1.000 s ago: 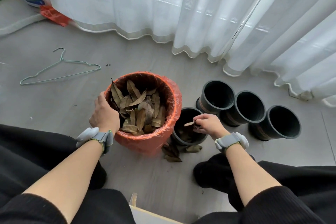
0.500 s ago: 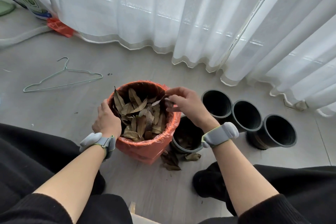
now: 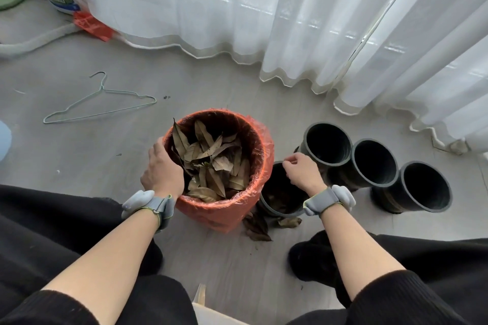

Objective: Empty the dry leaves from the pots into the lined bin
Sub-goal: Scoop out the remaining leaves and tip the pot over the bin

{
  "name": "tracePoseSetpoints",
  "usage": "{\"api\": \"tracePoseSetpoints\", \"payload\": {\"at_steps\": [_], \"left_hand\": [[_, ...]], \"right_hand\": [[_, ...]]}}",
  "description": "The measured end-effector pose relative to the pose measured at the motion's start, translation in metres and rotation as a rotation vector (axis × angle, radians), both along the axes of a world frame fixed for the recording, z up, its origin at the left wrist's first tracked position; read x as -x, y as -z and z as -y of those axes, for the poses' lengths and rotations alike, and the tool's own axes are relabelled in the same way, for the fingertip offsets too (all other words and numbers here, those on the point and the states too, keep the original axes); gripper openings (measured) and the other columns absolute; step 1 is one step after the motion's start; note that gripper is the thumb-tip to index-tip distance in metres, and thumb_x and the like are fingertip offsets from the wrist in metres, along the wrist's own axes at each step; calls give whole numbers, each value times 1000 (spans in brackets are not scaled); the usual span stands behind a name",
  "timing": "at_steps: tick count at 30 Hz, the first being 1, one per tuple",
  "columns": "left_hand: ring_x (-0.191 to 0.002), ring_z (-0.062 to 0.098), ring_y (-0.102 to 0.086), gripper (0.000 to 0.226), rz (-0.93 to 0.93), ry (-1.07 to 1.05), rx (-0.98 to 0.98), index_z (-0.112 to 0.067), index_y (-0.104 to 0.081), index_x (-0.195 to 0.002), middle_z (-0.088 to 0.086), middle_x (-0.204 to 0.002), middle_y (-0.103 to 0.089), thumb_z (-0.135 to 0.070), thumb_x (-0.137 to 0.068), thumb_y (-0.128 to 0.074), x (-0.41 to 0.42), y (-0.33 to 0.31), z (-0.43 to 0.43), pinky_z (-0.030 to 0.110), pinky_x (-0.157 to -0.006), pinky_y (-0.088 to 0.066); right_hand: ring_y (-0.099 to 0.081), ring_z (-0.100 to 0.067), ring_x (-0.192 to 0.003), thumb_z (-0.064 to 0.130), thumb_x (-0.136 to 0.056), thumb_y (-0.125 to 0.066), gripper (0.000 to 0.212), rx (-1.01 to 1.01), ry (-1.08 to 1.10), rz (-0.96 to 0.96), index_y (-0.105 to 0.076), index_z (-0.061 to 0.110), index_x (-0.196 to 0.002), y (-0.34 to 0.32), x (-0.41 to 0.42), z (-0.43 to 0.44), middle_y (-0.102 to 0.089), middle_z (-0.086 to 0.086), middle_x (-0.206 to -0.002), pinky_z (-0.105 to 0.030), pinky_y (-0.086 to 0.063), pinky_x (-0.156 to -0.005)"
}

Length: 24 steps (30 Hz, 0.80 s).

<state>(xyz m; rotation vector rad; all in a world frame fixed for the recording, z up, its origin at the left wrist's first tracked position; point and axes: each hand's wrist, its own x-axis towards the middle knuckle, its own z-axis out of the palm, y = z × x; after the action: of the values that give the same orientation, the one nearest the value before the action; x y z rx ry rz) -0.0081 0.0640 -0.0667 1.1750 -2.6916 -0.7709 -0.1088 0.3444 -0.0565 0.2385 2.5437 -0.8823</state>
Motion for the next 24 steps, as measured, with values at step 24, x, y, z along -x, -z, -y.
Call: {"api": "tracePoseSetpoints", "payload": {"at_steps": [24], "left_hand": [[-98,36,-59,45,-3,15,89,-22,-31,-141,6,-131,-51,-8,-98,-35,0,6,4,46,-76,-44]], "right_hand": [[-67,-32,-99,17,-93,-56,24,-386,-222,249,-65,4,-111,131,-10,27,-69,-16,-109,-37,-55,-82]]}}
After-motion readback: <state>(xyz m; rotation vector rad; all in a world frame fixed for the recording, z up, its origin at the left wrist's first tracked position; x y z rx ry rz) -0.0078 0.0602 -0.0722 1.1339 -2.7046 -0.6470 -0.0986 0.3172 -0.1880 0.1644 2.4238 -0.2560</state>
